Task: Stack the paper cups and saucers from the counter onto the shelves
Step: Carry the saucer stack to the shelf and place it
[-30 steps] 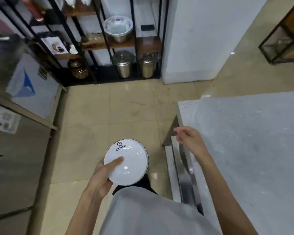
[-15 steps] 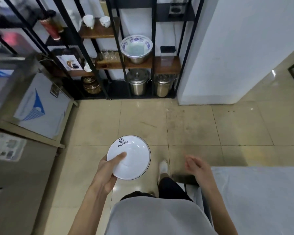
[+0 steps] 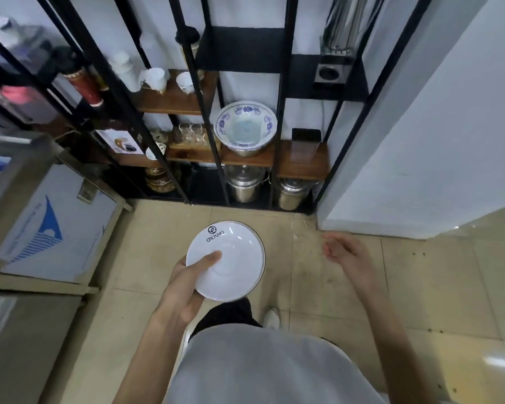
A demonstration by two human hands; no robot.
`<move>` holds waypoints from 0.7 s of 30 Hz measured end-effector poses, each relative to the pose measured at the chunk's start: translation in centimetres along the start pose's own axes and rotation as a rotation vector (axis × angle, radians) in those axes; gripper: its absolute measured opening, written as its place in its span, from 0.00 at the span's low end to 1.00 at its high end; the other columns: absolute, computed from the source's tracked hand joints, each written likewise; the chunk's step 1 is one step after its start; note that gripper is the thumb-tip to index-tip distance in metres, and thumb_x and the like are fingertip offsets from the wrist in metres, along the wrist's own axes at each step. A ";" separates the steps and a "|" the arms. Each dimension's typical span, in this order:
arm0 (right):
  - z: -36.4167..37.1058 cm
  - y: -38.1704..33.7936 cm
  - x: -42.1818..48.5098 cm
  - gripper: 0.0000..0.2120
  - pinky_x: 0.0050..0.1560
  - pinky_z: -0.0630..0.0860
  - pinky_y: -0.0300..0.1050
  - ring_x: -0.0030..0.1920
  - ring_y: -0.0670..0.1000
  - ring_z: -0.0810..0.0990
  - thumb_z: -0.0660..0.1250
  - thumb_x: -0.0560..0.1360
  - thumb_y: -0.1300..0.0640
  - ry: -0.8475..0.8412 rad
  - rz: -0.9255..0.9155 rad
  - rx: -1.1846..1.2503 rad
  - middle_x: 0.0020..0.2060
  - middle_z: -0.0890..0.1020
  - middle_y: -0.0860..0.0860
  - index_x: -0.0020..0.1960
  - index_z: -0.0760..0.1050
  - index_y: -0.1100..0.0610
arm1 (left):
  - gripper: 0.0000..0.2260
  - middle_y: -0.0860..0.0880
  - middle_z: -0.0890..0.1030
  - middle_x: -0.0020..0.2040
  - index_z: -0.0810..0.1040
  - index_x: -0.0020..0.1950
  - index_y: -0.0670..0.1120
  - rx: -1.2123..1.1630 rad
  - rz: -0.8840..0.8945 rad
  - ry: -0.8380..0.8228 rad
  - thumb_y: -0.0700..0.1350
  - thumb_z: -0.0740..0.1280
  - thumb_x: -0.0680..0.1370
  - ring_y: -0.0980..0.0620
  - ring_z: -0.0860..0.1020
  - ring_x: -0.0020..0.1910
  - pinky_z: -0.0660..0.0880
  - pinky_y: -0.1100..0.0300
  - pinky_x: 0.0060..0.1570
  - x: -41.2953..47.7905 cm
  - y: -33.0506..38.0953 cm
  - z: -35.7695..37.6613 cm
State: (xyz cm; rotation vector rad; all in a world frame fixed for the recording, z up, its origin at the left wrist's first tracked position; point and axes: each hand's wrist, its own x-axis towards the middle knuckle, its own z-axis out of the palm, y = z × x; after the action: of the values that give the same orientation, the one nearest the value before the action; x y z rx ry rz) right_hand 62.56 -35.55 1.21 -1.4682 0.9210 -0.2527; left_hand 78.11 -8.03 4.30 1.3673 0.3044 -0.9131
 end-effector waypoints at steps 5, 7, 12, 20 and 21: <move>3.6 -9.5 13.4 0.09 0.46 0.80 0.36 0.40 0.43 0.83 0.63 0.80 0.60 -0.096 -0.185 -0.060 0.39 0.84 0.49 0.51 0.82 0.52 | 0.17 0.43 0.86 0.54 0.82 0.59 0.44 -0.041 -0.008 0.054 0.43 0.75 0.71 0.45 0.86 0.48 0.82 0.55 0.39 5.9 4.4 0.7; 5.5 -11.6 17.6 0.09 0.49 0.81 0.39 0.44 0.46 0.83 0.63 0.80 0.60 -0.116 -0.208 -0.050 0.42 0.84 0.52 0.52 0.82 0.52 | 0.19 0.43 0.86 0.54 0.82 0.59 0.44 -0.036 -0.004 0.051 0.43 0.76 0.69 0.44 0.86 0.50 0.82 0.54 0.40 9.1 6.9 1.3; 9.9 -14.0 23.8 0.11 0.50 0.80 0.44 0.44 0.51 0.82 0.64 0.80 0.61 -0.098 -0.139 0.036 0.40 0.83 0.54 0.49 0.82 0.49 | 0.20 0.42 0.86 0.54 0.82 0.58 0.44 0.007 -0.007 0.022 0.43 0.77 0.67 0.39 0.83 0.55 0.81 0.49 0.45 17.2 15.3 3.9; 10.7 -19.1 31.4 0.09 0.53 0.80 0.49 0.48 0.53 0.84 0.66 0.74 0.48 0.009 -0.169 0.062 0.43 0.85 0.53 0.50 0.83 0.47 | 0.12 0.45 0.87 0.50 0.84 0.53 0.45 0.037 0.055 -0.072 0.38 0.75 0.70 0.42 0.83 0.50 0.82 0.51 0.38 28.6 28.7 9.2; 10.7 -20.2 32.4 0.09 0.54 0.80 0.47 0.48 0.51 0.84 0.66 0.74 0.46 0.000 -0.205 0.032 0.43 0.86 0.52 0.50 0.83 0.46 | 0.12 0.44 0.88 0.50 0.84 0.53 0.44 0.035 0.065 -0.060 0.39 0.76 0.70 0.41 0.84 0.50 0.82 0.52 0.37 29.8 30.0 9.8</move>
State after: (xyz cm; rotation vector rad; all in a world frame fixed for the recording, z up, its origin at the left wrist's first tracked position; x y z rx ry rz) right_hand 98.30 -52.10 5.91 -1.5339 0.7629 -0.4165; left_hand 115.19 -30.32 7.55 1.3713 0.1974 -0.9072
